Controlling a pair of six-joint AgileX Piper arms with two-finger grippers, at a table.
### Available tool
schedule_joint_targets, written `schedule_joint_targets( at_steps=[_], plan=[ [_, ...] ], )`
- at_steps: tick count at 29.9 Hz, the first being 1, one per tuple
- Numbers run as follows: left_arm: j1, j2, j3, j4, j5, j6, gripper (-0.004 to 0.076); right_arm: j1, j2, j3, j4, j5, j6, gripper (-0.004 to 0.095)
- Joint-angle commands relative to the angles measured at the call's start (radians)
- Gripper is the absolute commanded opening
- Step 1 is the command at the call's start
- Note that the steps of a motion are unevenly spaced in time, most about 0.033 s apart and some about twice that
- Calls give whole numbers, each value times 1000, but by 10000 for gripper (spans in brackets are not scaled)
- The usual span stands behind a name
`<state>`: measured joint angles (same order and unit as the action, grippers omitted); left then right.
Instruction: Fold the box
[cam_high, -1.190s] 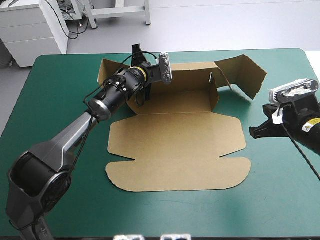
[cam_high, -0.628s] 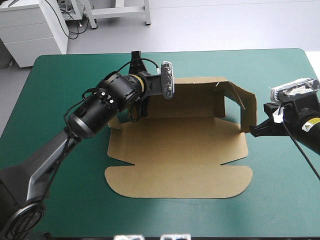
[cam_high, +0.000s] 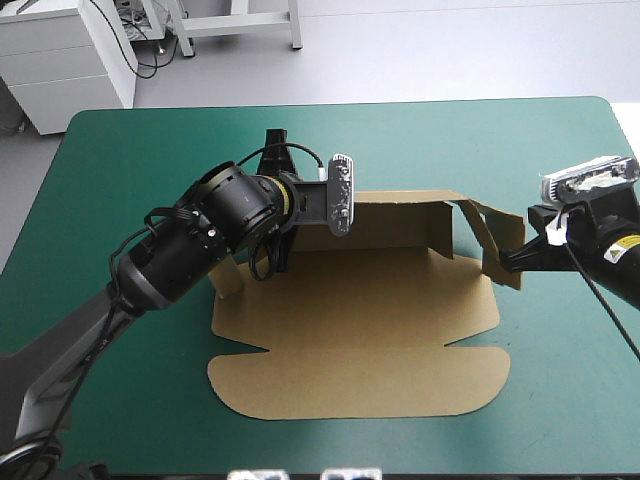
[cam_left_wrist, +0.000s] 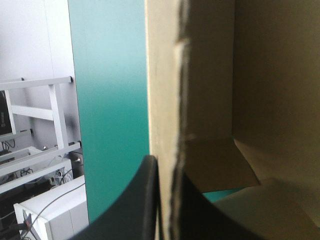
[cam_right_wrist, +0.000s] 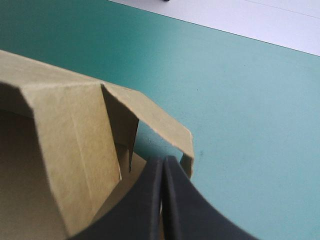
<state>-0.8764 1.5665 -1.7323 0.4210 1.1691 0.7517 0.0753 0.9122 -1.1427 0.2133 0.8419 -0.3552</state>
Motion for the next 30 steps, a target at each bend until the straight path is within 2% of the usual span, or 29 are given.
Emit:
schedule_joint_targets(
  at_steps=[1, 7, 13, 21, 30],
  plan=[
    [-40, -80, -41, 24, -43, -5, -8, -9, -8, -27, -2, -69, -1, -19],
    [-56, -94, -53, 56, -13, -5, -7, -9, -8, -27, -2, -75, -1, -19],
    [-56, -74, -53, 51, 89, -3, -6, -9, -8, -27, -2, -75, -1, -19],
    [-56, -18, -39, 77, 73, -1, -8, -9, -8, -27, -2, -75, -1, -19],
    [-56, 20, 87, 272, -18, -43, -8, -9, -6, -27, -2, -73, 3, -19]
  ],
)
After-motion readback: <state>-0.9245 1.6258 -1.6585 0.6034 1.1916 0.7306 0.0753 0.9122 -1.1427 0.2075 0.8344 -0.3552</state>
